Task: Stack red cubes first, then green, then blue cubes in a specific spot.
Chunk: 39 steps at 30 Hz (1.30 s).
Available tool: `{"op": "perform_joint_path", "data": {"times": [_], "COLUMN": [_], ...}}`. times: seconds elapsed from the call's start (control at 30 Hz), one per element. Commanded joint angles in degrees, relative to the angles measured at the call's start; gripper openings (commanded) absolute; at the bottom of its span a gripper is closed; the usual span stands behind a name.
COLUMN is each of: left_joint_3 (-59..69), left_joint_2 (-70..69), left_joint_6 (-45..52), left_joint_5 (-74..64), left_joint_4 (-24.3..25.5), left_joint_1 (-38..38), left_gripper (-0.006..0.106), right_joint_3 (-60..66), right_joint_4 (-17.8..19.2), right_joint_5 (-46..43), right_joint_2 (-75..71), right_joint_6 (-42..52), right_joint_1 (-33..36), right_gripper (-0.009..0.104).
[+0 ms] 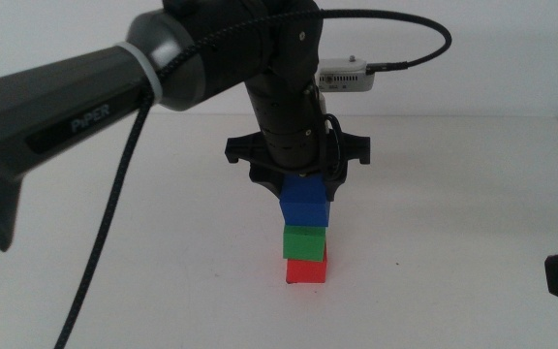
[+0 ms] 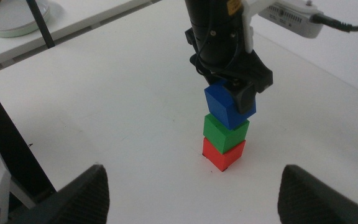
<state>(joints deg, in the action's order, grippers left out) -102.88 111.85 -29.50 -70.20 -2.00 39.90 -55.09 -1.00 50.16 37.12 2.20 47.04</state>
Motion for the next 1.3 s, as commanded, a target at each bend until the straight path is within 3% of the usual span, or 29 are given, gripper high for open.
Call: {"op": "perform_joint_path", "data": {"times": [0.0, 0.6, 1.27], "left_joint_3": [-0.98, -1.89, -0.07], "left_joint_2": [0.47, 1.07, 0.89], "left_joint_6": [-0.41, -0.80, -1.80], "left_joint_5": [0.23, 0.23, 0.23], "left_joint_4": [-0.37, 2.00, 1.38], "left_joint_1": [0.29, 0.65, 0.73], "left_gripper": [0.015, 0.015, 0.018], "right_joint_3": [0.15, 0.15, 0.15], "right_joint_4": [0.17, 0.17, 0.17], "right_joint_5": [-0.50, -0.50, -0.50], "right_joint_2": [-0.21, -0.21, -0.21], "right_joint_6": [0.22, 0.22, 0.22], "right_joint_1": [-0.26, -0.26, -0.26], "right_gripper": [0.084, 0.084, 0.084]}}
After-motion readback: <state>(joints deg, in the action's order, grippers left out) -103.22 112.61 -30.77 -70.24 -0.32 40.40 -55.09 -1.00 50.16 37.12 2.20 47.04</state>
